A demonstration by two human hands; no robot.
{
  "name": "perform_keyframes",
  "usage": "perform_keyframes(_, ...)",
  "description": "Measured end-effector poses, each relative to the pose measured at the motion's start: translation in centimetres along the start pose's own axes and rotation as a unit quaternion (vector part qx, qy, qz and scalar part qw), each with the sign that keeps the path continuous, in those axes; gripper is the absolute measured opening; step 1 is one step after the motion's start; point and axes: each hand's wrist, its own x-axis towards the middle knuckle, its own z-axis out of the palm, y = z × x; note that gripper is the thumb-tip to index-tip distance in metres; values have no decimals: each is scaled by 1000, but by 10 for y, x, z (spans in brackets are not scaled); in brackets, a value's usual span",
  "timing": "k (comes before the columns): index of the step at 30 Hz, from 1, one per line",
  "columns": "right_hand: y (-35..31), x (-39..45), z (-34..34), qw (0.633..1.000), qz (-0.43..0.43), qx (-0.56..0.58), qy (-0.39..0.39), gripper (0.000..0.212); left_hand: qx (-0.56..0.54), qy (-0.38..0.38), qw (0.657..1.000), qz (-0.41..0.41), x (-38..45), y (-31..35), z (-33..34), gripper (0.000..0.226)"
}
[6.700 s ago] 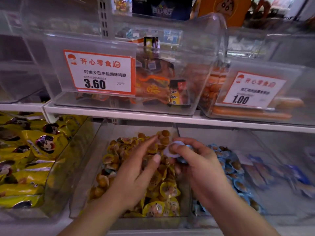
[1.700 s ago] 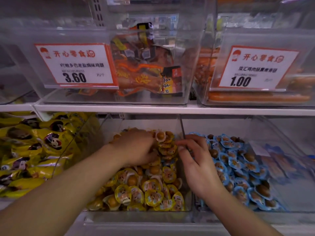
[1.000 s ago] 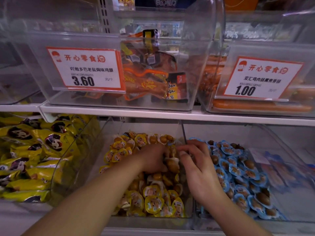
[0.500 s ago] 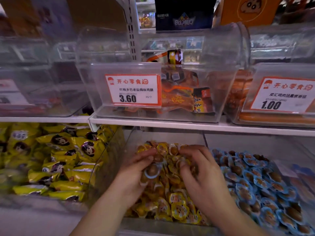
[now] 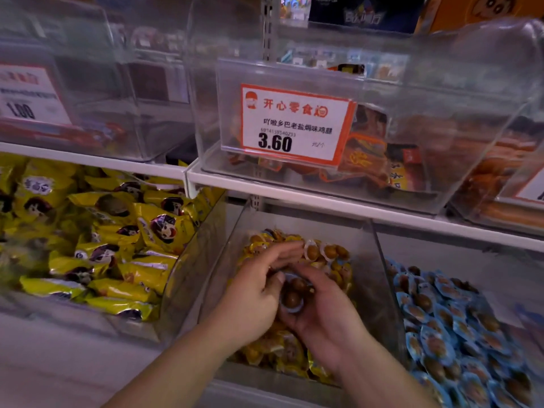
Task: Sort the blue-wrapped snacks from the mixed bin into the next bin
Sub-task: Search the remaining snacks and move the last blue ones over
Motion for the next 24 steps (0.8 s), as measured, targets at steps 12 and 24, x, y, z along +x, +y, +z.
perform_keyframes(12,-31,-41,-12,947,-232,-214,58,22,244,-20,967,74,-5,-19,-8,49)
perform_keyframes(24,-123,-79,-189,801,-262,-401,358,19,421,-285,861,29,0,-26,59,71)
